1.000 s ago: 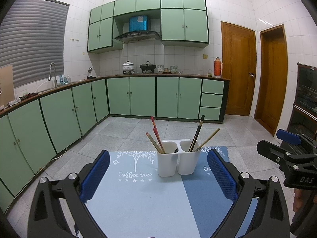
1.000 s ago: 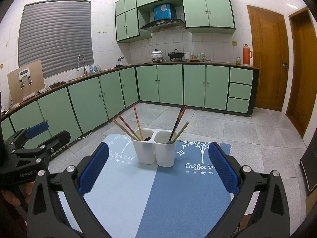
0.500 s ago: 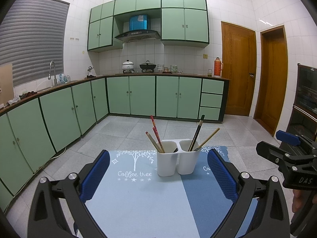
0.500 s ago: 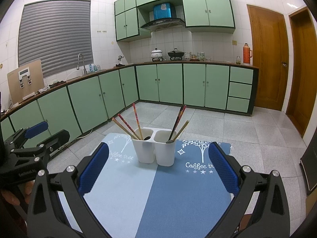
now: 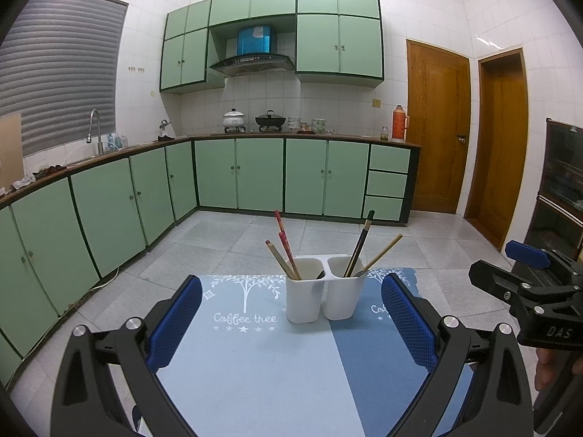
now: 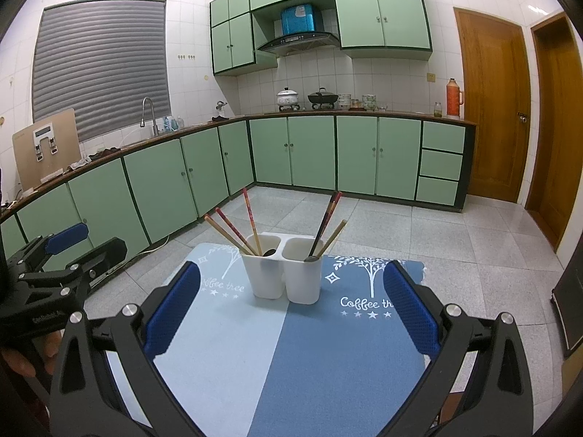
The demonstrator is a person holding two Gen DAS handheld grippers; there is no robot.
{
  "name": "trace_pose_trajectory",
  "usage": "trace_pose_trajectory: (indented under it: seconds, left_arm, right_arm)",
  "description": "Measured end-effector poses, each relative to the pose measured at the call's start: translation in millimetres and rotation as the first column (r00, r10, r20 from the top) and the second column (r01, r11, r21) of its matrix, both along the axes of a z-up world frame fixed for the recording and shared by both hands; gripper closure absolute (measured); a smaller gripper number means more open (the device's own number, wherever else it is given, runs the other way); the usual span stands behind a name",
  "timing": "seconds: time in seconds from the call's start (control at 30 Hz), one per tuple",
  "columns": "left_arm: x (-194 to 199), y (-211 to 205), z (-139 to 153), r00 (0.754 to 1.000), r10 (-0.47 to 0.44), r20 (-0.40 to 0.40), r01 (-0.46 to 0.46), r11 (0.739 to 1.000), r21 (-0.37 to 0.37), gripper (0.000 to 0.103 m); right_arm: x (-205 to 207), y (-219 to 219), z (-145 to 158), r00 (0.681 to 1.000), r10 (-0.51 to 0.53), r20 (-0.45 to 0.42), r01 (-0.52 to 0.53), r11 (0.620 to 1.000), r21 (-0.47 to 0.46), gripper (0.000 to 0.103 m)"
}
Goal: Organize utensils
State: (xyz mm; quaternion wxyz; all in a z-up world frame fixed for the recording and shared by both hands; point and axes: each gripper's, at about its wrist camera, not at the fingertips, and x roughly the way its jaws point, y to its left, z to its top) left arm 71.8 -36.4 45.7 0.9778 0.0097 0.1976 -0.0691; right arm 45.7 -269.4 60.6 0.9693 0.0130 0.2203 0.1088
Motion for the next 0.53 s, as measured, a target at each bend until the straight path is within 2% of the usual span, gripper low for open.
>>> trace_pose_trajectory:
  seconds: [0.53]
  left_arm:
    - [-1,-4,-2,1.000,0.004,-0.011,-0.004,1.000,0.000,0.006]
  right_arm:
    - [-2,-5,-10,1.000,-0.010,-0.010,0.010,1.000,0.006,0.005]
